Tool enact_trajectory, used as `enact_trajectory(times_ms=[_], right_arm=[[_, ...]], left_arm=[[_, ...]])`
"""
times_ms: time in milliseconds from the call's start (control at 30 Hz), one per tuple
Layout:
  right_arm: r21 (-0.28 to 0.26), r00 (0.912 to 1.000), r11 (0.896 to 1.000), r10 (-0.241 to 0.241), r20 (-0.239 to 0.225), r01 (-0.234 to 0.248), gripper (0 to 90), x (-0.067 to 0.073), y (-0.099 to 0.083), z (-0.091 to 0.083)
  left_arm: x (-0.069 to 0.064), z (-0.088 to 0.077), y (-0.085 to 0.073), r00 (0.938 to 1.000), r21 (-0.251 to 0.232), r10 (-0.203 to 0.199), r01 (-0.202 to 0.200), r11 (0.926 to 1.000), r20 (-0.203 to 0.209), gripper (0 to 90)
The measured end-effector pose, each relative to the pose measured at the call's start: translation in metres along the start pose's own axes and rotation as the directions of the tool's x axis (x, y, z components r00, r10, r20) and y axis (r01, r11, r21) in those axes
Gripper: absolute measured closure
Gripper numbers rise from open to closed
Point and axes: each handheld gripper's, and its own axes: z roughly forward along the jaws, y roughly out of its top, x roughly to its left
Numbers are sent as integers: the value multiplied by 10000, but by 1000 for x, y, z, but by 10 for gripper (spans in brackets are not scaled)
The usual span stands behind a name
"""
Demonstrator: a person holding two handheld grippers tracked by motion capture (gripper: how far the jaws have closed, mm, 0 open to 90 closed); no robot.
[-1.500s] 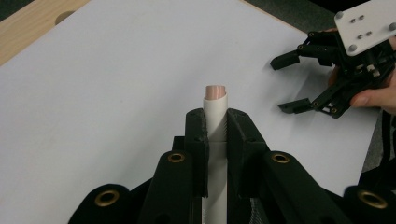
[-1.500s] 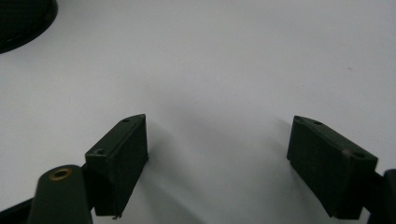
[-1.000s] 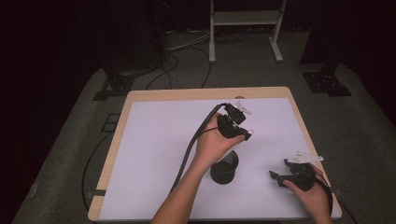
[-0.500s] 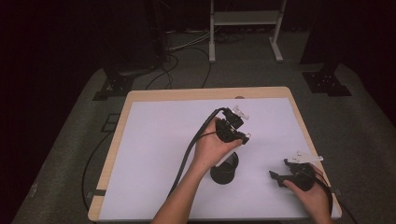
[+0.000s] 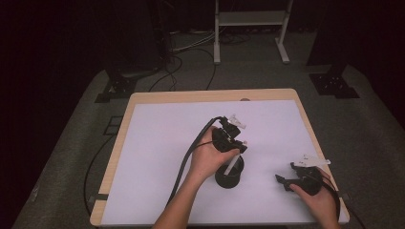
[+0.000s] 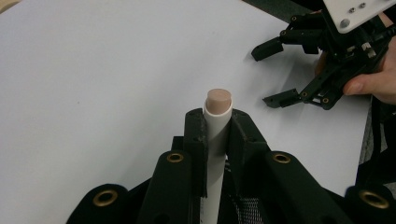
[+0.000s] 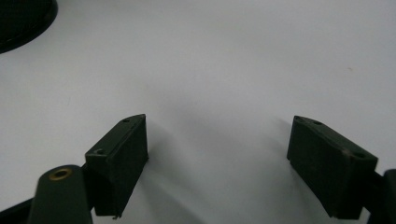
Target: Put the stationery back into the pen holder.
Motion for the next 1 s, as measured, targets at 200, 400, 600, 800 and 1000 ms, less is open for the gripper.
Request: enact_trajectory(times_ms=[200, 400, 600, 800, 1000], right_arm=[[4, 10000, 10000, -7, 0, 7, 189, 0, 0, 0], [1, 10000, 10000, 10, 6, -10, 189, 0, 0, 0], [-1, 10000, 10000, 16, 4, -16, 189, 0, 0, 0], [7, 10000, 10000, 14, -6, -14, 189, 0, 0, 0], [17, 10000, 10000, 4, -11, -4, 189, 0, 0, 0]], left_arm=[[1, -3, -12, 10000, 86, 4, -4, 10000, -23, 774], [3, -4, -17, 10000, 59, -82, 82, 9999, -41, 747], [3, -9, -18, 9999, -65, -99, 99, 9999, -105, 675], [7, -21, -23, 9996, -169, -169, 166, 9997, -219, 571], [13, -35, -30, 9991, -171, -211, 205, 9996, -363, 452]])
